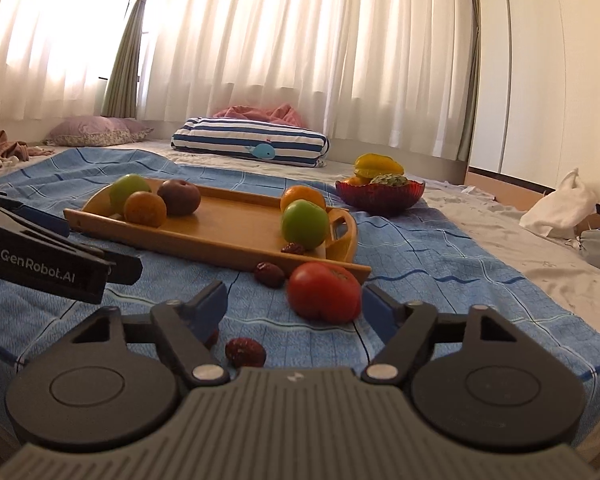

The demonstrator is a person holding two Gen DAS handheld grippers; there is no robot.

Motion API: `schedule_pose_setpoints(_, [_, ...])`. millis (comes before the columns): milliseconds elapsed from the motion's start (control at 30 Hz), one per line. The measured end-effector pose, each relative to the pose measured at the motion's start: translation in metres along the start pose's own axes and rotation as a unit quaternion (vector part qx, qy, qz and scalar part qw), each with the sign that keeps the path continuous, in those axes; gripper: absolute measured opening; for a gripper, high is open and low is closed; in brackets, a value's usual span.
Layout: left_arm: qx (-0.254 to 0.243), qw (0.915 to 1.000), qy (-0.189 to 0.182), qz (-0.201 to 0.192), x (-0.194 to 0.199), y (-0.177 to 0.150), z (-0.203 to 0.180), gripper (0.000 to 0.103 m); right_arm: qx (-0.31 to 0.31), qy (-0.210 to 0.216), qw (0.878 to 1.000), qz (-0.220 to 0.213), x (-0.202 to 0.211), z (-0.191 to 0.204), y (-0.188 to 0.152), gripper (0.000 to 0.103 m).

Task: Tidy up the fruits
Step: 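Raise both tools off the tray and move toward the red dates, then lower the left tool onto a red date while the right tool approaches another date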

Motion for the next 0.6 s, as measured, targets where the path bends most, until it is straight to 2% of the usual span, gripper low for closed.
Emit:
schedule_pose_setpoints(67, [-0.002,1.0000,-0.003,0.002,0.001,-0.003,-0.002,0.082,-0.005,0.002,1.000,0.001,0.003,0.002,-0.004,0.074])
schedule_pose_setpoints(167, [-0.006,0.9999,-0.012,0.003,0.003,-0.005,-0.006,0.069,-0.015,0.012,1.000,0.004,0.005,0.006,-0.009,0.065])
schedule_pose_setpoints(233, [-0.011,0.9996,-0.026,0.008,0.005,-0.006,-0.011,0.042,-0.023,0.018,1.000,0.010,0.005,0.008,-0.014,0.057])
schedule_pose_setpoints(300, [-0.010,0.9987,-0.046,0.020,0.005,-0.007,-0.017,0.034,-0.033,0.022,0.999,0.017,0.005,0.009,-0.017,0.051])
schedule_pose_setpoints(400, [-0.014,0.9971,-0.073,0.017,0.008,-0.005,-0.027,0.031,-0.041,0.029,0.998,0.022,0.006,0.011,-0.021,0.042])
schedule_pose_setpoints(500, [-0.036,0.9959,-0.083,0.008,0.012,-0.004,-0.039,0.030,-0.041,0.039,0.998,0.029,0.005,0.016,-0.023,0.021])
schedule_pose_setpoints(600, [-0.048,0.9945,-0.092,0.009,0.012,-0.005,-0.049,0.030,-0.070,0.056,0.995,0.032,0.005,0.016,-0.023,0.021])
Point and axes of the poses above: each gripper's, at about its wrist camera, not at the fingertips, and x roughly against the way its jaws point, z to its left, y to its top, the point moved 10 cm from there along -x, roughly the way its jaws point, and after that the axes turned 9 degrees about y, right-handed, at the moved point
